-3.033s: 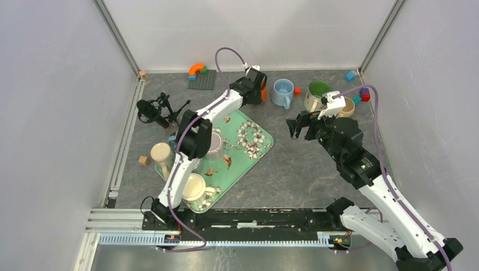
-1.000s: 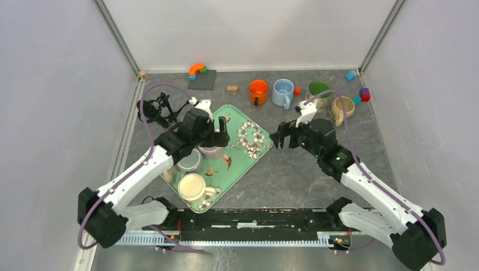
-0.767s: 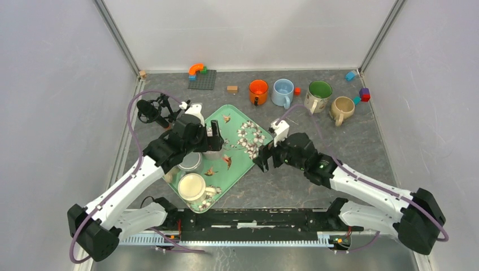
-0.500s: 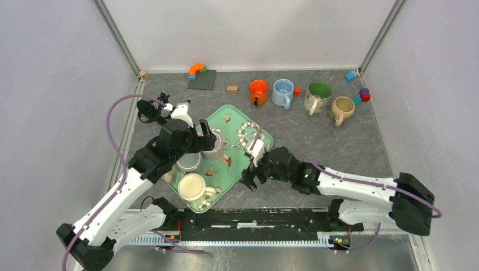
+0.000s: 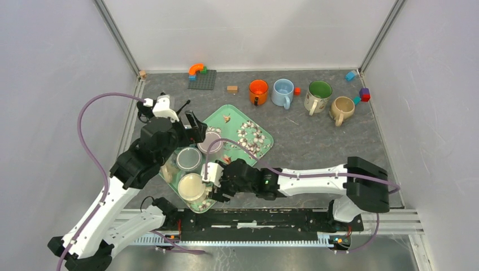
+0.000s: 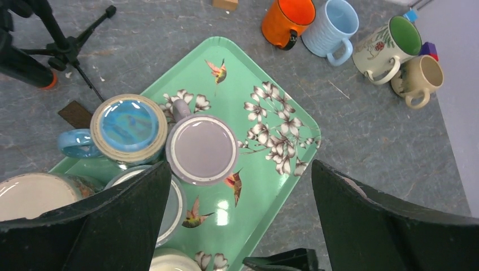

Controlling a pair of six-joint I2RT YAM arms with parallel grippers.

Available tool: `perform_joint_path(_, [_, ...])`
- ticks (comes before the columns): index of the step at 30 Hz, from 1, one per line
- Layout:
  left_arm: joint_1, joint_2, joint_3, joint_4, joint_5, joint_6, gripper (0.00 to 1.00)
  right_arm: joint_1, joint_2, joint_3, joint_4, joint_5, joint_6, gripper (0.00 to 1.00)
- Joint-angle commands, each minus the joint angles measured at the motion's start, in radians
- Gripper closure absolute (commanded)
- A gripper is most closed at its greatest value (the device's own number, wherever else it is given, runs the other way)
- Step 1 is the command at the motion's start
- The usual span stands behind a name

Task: Turn the mug right side up
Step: Turn over the cup on the tray.

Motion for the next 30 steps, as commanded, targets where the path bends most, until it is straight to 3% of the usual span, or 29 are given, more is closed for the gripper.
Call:
perform_joint_path(1, [0.003, -0.036, 0.062, -0.016, -0.069, -0.013, 0.00, 0.019, 0.081, 0.101, 0.005, -0.003, -0.061, 0.20])
perform_joint_path(9, [0.003, -0.059, 0.095, -0.016, -0.116, 0.003, 0.00, 0.040, 0.198, 0.191, -0.045, -0.001, -0.107, 0.33])
perform_joint_path(22, [0.003, -0.053, 0.073, 0.013, -0.105, 0.012, 0.00, 0.043, 0.298, 0.265, -0.055, 0.028, -0.136, 0.40])
perform_joint_path(30, [0.003, -0.047, 0.063, 0.025, -0.105, 0.016, 0.00, 0.043, 0.330, 0.283, -0.068, 0.049, -0.150, 0.51])
